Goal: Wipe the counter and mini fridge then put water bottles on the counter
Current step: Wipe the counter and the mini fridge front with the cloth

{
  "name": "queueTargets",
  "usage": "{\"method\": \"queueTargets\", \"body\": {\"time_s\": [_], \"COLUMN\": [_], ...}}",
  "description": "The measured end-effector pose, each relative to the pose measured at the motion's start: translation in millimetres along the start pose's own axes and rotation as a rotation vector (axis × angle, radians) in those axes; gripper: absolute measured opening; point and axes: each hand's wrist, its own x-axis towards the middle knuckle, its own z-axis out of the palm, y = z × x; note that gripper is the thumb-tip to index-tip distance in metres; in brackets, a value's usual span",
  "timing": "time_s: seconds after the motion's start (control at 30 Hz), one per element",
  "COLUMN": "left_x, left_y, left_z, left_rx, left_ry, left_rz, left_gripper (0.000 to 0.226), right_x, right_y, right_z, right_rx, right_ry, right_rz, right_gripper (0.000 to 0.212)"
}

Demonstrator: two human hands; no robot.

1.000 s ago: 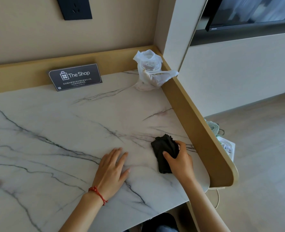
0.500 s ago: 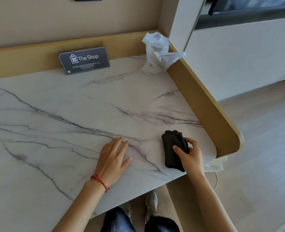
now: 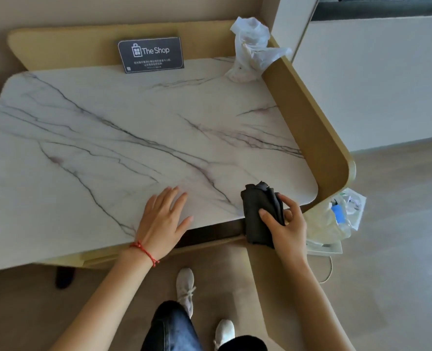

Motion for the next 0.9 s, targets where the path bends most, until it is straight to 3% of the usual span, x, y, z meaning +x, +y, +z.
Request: {"method": "queueTargets", "body": {"time_s": [0.47,0.9], "left_x": [-94.6,-97.2], "left_y": [27.9,-23.9], "left_z": [39.6,125.7], "left_rx": [-0.015,-0.081], "left_ry": [0.094,0.083], "left_rz": [-0.078,0.010], "left_gripper": [0.052,0.048], "right_x": [-62.5,-72.3], "right_y": [47.9,143.7], "right_z": [-48.8,9.7], "right_rx": [-0.019,-0.091], "right_ry": [-0.033,0.036], "right_rz": [-0.011,0.008], "right_gripper": [0.049,0.054]}}
